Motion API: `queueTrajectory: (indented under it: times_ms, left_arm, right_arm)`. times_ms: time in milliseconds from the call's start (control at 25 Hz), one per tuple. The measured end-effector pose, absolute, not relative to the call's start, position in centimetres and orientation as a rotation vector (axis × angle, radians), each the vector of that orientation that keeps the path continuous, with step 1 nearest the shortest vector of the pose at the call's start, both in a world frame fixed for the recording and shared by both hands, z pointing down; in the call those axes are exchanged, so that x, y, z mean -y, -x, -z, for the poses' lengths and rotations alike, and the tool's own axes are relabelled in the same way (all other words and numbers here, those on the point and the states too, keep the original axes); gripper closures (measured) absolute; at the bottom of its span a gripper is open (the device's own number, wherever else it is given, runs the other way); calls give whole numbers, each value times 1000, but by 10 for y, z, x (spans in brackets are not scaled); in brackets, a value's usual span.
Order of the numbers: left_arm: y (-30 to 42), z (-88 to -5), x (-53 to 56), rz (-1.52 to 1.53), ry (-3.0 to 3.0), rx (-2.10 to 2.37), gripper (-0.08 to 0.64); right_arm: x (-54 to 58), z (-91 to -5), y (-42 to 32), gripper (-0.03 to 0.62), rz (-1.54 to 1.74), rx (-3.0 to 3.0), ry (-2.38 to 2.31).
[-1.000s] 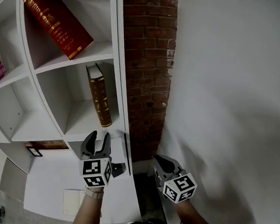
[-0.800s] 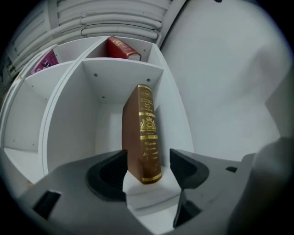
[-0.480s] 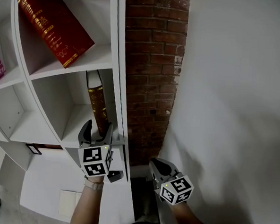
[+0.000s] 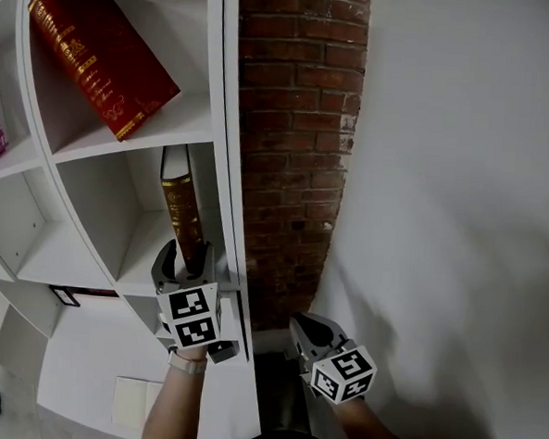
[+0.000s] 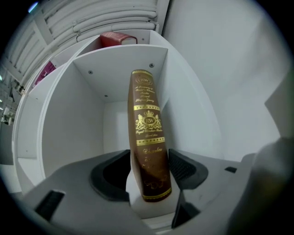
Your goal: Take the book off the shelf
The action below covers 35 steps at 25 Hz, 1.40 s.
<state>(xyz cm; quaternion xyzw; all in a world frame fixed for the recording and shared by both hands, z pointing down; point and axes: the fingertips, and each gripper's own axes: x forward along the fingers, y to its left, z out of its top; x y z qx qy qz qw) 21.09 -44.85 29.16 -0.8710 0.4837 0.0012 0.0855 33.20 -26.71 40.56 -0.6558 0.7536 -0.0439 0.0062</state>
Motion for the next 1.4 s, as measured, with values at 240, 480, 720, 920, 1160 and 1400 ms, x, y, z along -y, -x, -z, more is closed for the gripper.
queueTrajectory:
  times_ms: [240,480,720,920,1160,1400]
  left_arm:
    - [-202,-292,447,-15,2618,-1445,337]
    - [-183,-293,438,-40,2623,-1445,343]
    - [-178,-286,431,-61,2625,-1385,296]
    - [-183,-277,441,-49,2637,-1373,249]
    - [-187,-266,454,-53,2656,-1387,249]
    - [-193,-268,466,-5,2678,-1399,267]
  right_arm:
    - [266,-411,-329,568,157,-2373,2036]
    - [268,-414,-322,568,168,-2382,2022]
    - [267,-415,-312,568,172,-2393,2011]
    - [265,-417,-307,568,177,-2391,2015]
    - [259,-414,-313,568,170,-2363,2040]
    - [255,-416,-315,568,172,-2357,2050]
